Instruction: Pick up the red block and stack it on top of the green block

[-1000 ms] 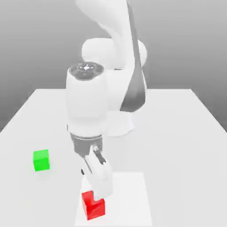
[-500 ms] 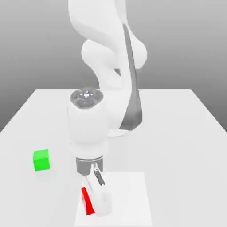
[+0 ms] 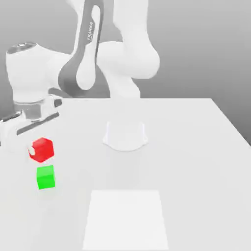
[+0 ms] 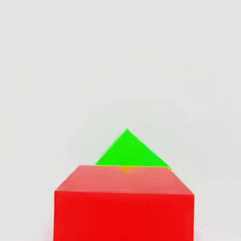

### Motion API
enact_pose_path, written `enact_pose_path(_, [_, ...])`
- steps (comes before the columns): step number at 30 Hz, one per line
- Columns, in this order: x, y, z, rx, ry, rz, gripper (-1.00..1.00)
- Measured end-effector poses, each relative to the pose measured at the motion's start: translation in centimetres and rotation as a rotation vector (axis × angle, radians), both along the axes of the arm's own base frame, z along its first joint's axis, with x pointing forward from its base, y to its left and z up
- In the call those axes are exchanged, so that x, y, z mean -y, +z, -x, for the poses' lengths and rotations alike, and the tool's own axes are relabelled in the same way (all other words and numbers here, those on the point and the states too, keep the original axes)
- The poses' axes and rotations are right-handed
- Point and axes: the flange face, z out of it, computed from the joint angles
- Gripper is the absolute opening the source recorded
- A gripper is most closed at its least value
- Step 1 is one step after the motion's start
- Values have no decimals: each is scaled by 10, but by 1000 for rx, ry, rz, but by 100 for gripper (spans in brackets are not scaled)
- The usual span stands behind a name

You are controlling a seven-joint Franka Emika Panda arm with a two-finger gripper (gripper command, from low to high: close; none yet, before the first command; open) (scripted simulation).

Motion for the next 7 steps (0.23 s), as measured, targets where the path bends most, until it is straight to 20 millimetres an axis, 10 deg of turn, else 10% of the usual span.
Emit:
enact_pose_path(3, [0,-28,2,1,-5,-1,-100])
enact_pose_path(4, [-1,-35,2,1,-5,-1,100])
enact_pose_path(7, [-1,-35,2,1,-5,-1,100])
